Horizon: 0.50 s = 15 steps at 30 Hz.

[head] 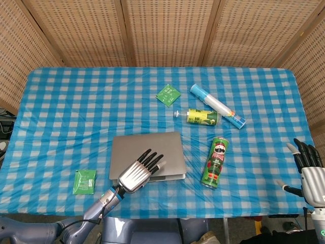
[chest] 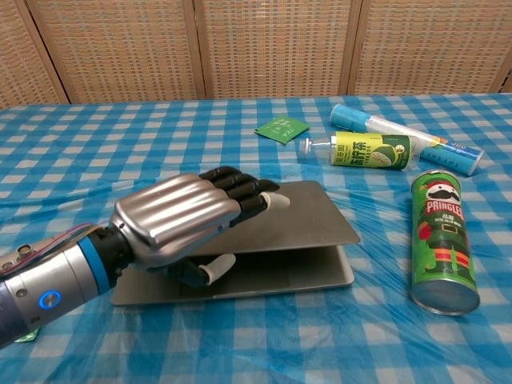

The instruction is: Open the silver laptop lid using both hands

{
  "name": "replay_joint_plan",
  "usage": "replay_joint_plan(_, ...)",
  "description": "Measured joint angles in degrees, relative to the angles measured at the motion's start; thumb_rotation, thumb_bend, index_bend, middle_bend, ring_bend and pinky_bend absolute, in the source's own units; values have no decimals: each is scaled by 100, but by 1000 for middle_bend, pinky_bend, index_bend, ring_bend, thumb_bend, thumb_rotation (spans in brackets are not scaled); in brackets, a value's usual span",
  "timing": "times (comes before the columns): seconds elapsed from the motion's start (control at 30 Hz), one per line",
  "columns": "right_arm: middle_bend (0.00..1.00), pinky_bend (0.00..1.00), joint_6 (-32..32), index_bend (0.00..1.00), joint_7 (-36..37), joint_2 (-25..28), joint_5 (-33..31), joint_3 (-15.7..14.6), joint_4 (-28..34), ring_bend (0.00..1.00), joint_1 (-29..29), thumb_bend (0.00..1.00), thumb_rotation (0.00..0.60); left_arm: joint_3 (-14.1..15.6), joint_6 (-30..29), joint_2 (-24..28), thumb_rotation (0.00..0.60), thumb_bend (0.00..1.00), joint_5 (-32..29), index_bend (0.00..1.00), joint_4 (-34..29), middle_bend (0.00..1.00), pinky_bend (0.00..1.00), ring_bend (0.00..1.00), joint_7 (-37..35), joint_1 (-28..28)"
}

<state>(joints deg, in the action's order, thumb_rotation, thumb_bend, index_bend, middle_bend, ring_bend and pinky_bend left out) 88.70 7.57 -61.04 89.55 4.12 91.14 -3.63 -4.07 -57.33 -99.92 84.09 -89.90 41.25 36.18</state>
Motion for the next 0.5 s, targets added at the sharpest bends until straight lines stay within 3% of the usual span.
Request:
replay_joint_plan(0.27,0,0,20,113,-61,-11,37,-13,34,0,0,0,600,-540,-259,60,600,521,-366,0,-133,0,0,0,220,105)
replay_joint_plan(0.5,0,0,23,113,-126,-23,58,-20,59,0,-4,0,600,-1022,-358,1,600,521,-1178,0,-166,0,33,0,360,227)
